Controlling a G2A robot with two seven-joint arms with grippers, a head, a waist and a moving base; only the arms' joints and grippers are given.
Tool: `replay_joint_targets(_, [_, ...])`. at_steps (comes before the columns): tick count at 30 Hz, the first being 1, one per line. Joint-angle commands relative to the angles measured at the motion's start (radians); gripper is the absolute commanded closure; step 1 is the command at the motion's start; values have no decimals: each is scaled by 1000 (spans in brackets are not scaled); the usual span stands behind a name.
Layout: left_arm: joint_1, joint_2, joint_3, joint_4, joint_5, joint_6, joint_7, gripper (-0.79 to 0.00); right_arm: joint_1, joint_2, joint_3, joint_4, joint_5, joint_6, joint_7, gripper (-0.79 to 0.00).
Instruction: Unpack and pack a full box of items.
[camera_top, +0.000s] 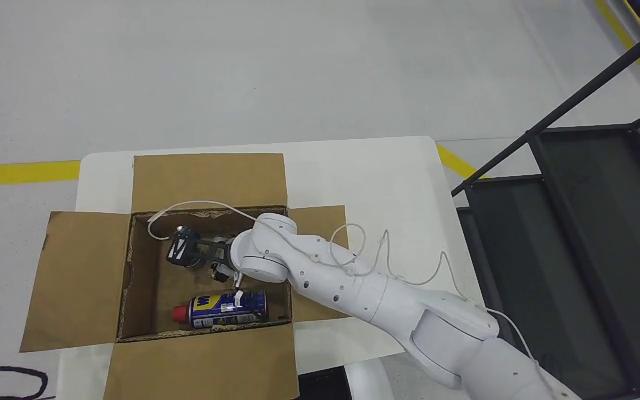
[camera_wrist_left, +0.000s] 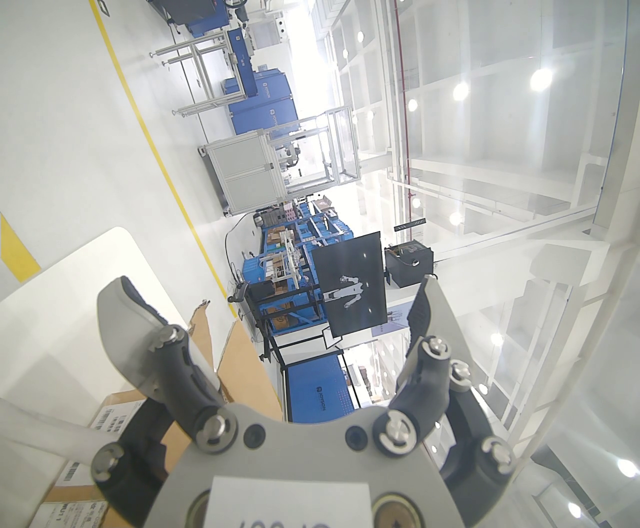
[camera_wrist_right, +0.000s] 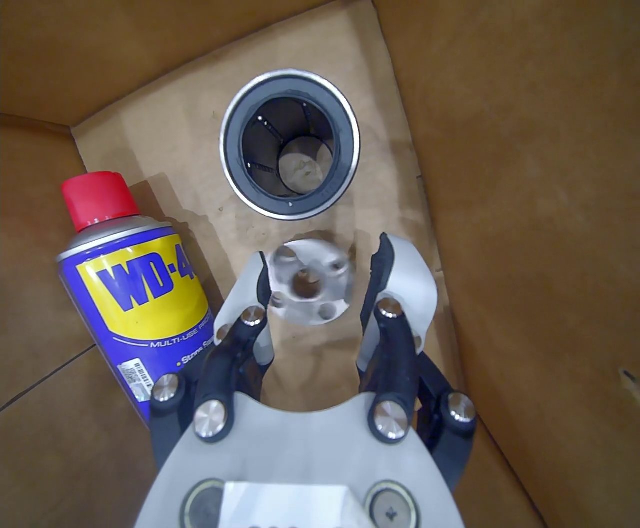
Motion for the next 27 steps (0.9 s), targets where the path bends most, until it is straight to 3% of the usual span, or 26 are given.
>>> replay_joint_targets(1, [0, 0, 0, 0, 0, 0, 0, -785, -5, 3, 9, -15, -7, -1, 6, -379])
replay_joint_targets(14, [0, 0, 0, 0, 0, 0, 0, -785, -62, 40, 85, -175, -79, -27, 51, -372])
replay_joint_targets(17, [0, 0, 0, 0, 0, 0, 0, -785, -79, 53, 109, -229, -103, -42, 83, -289])
replay_joint_targets(22, [0, 0, 0, 0, 0, 0, 0, -785, -112, 75, 152, -325, -117, -78, 155, -225])
replay_joint_targets(23, [0, 0, 0, 0, 0, 0, 0, -785, -119, 80, 162, -344, -119, -83, 170, -194])
replay_joint_targets(25, [0, 0, 0, 0, 0, 0, 0, -785, -134, 89, 183, -384, -125, -96, 197, -55])
replay_joint_targets(27, [0, 0, 0, 0, 0, 0, 0, -785, -152, 99, 206, -425, -131, -106, 219, -34])
